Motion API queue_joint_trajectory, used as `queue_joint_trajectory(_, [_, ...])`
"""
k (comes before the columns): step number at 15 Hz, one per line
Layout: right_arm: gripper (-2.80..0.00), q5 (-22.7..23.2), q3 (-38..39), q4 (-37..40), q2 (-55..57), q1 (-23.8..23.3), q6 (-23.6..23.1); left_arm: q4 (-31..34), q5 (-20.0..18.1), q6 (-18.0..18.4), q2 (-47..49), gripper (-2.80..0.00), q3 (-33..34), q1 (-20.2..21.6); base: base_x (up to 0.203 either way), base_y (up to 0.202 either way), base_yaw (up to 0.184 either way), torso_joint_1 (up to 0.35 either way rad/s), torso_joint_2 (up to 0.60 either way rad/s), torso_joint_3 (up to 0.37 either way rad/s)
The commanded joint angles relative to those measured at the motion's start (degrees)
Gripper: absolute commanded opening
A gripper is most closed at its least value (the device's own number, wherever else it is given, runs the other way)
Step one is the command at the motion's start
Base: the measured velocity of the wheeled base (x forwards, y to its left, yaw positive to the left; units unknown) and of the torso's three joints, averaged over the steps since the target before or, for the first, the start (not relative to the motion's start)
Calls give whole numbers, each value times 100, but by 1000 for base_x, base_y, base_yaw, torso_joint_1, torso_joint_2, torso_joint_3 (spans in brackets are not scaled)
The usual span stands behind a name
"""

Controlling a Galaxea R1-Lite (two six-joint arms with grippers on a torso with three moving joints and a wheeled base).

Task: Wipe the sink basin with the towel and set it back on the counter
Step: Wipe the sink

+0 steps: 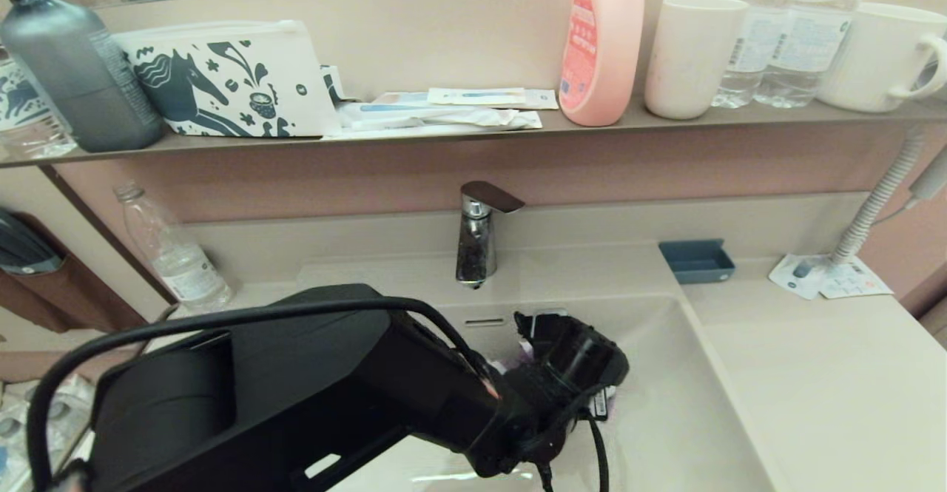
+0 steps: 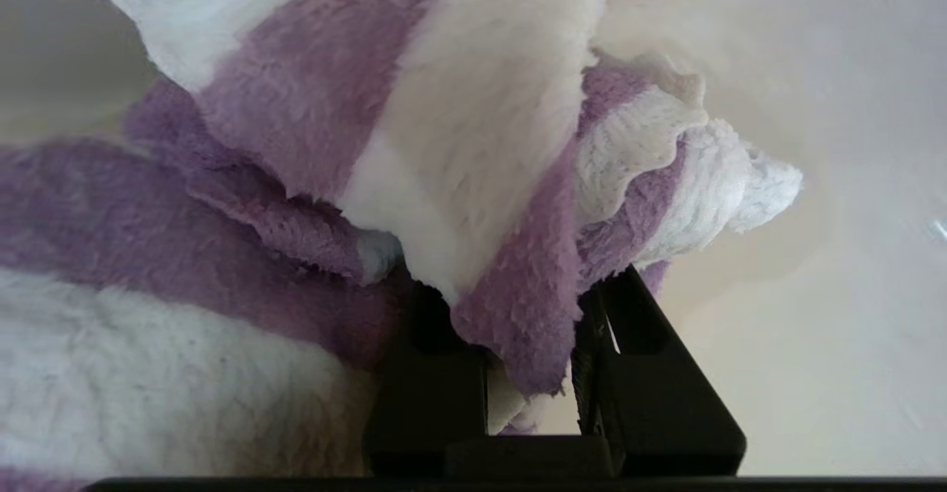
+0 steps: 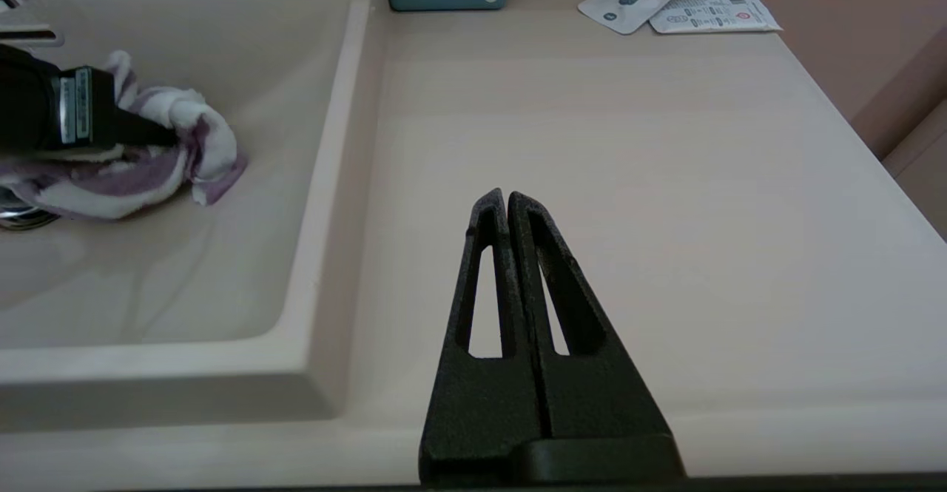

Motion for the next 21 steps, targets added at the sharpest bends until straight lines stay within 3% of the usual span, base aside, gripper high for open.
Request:
queue_joint_trajectory(1, [-280,2,0,-1,2,2,-3,171,145,-157,17,-280,-97,-234,0,0,0,0,0,0])
queue_joint_trajectory(6, [-280,2,0,-1,2,2,-3,1877,71,-845,-14,-280,-799,-430,0,0,0,0,0,0])
queue_joint_trajectory(8, [-280,2,0,-1,2,2,-3,2249,-266,-1242,-121,-280,-828,-528,0,0,0,0,0,0])
queue_joint_trajectory(12, [-280,2,0,-1,2,2,-3,2825,-347,-1622,-210,-280,-881,-812,0,0,0,0,0,0])
queue_joint_trajectory(15, [-280,2,0,-1,2,2,-3,3504,-537,-1762,-210,-280,-863,-889,0,0,0,0,0,0])
queue_joint_trajectory(17, [-280,2,0,-1,2,2,-3,3877,-913,-1865,-231,-280,-916,-915,0,0,0,0,0,0])
queue_joint_trajectory(21, [-280,2,0,-1,2,2,-3,4043,-985,-1872,-264,-280,-632,-814,0,0,0,0,0,0])
